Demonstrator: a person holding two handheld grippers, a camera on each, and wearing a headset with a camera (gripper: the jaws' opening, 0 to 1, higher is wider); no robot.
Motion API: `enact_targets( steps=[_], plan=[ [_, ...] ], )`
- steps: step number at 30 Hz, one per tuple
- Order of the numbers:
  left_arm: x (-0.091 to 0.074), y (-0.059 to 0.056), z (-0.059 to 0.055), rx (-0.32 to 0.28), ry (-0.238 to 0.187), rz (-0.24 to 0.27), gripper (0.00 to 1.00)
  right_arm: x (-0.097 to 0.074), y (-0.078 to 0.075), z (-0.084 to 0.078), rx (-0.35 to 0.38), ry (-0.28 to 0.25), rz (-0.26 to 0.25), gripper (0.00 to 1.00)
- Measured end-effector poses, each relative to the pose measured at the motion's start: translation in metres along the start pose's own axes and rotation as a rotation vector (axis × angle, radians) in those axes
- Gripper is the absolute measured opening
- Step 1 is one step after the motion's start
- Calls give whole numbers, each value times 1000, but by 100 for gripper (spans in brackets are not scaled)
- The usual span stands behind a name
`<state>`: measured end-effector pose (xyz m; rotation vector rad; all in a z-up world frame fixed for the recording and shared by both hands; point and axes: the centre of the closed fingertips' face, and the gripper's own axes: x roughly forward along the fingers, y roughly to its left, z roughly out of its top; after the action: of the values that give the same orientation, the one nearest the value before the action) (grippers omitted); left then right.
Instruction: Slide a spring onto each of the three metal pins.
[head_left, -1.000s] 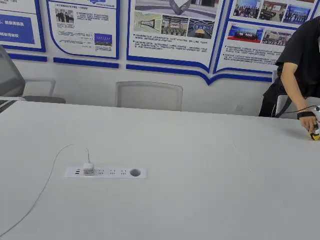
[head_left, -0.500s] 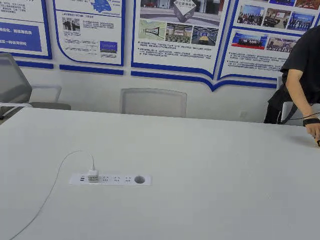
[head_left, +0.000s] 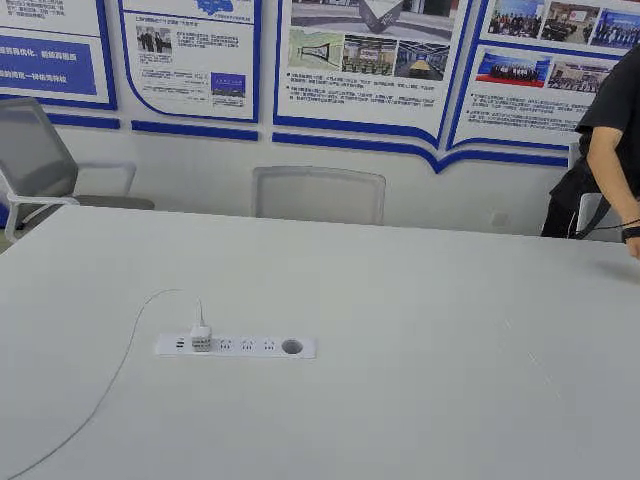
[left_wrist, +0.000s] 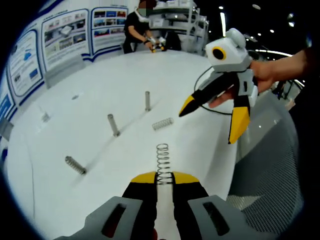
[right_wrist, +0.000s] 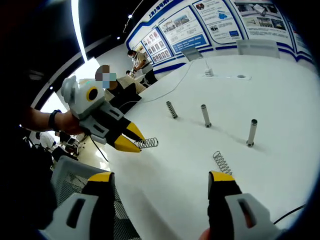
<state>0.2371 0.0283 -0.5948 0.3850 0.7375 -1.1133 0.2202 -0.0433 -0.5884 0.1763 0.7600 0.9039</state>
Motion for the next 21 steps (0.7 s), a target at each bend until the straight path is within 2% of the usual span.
enact_targets(
  steps=[6,11,16,21],
  plan=[
    [-2,-13,9,23,-15,-20,10,4,8,5,-4,-10,42,72],
    [-2,-20,15,34,-27,-36,10,5,10,7,-12,-9,54,69],
    [-4,-33,24,60,-41,-66,10,3,16,15,-10,-38,94,59],
    [-3,-40,30,80,-54,-78,10,2,21,19,-1,-59,123,50]
  ],
)
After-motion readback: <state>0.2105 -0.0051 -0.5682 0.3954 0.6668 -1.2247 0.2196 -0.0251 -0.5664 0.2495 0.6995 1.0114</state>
